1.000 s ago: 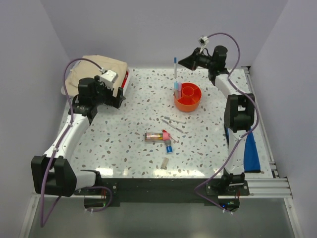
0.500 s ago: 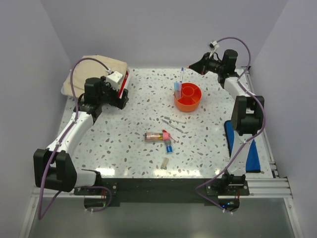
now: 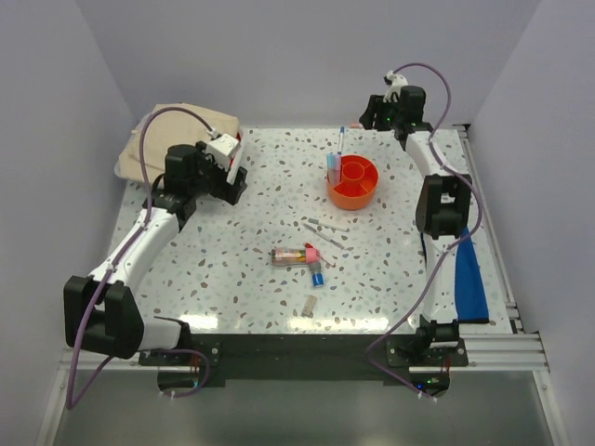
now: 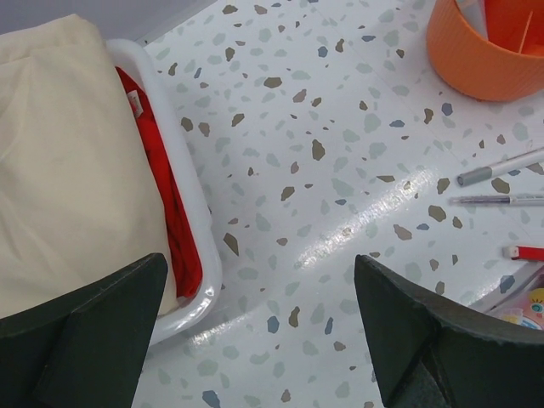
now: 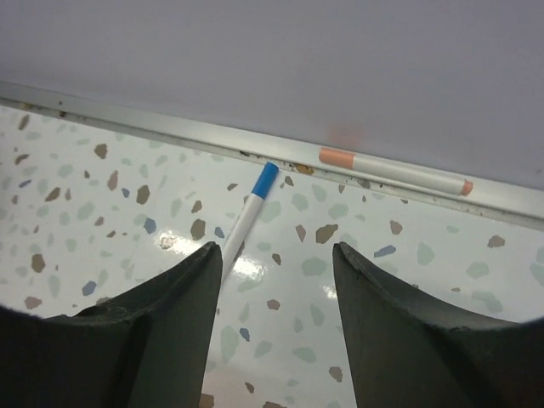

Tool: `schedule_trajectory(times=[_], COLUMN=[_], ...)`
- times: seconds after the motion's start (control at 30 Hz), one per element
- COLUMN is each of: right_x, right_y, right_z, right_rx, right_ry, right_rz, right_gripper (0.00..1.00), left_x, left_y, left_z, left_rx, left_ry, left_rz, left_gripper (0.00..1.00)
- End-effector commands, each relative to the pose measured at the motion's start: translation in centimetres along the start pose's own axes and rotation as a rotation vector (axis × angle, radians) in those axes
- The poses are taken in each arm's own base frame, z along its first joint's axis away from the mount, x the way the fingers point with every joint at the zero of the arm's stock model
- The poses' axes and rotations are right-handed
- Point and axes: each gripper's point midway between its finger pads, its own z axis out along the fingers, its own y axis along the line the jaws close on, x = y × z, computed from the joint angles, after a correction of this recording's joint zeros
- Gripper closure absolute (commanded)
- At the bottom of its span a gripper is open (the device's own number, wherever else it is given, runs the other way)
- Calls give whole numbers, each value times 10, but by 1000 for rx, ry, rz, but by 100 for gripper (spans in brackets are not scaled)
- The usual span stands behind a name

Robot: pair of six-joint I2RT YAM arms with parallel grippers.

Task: Sort the stationery into containers
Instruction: Move the pen to the center of the board.

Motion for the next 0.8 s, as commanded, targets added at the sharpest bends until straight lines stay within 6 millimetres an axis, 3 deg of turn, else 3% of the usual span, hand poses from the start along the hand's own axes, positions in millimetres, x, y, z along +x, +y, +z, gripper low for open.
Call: schedule_trajectory(times=[0.0, 0.03, 0.07, 0.3, 0.53, 0.6, 0.77], right_x=[-2, 18, 10, 26, 49, 52, 53], right_y=[-1, -3, 1, -1, 31, 30, 48], right_z=[14, 25, 27, 45, 70, 75, 84], right_rx=[92, 88, 83, 90, 93, 145, 173], right_ry=[15, 54, 35, 29, 38, 29, 4], right_rz=[-22, -10, -8, 16, -22, -32, -61], right_gripper=[42, 42, 42, 45, 48, 48, 50], left_x=[-15, -15, -15, -11, -4, -1, 3], left_y=[-5, -5, -5, -16, -21, -23, -24], left_z=[7, 8, 9, 13, 17, 18, 17], left_rx=[1, 3, 3, 31, 40, 44, 41], left_ry=[-41, -39, -38, -19, 1, 5, 8], left_rz=[25, 22, 20, 27, 18, 15, 0], left_gripper=[3, 3, 3, 3, 3, 3, 3])
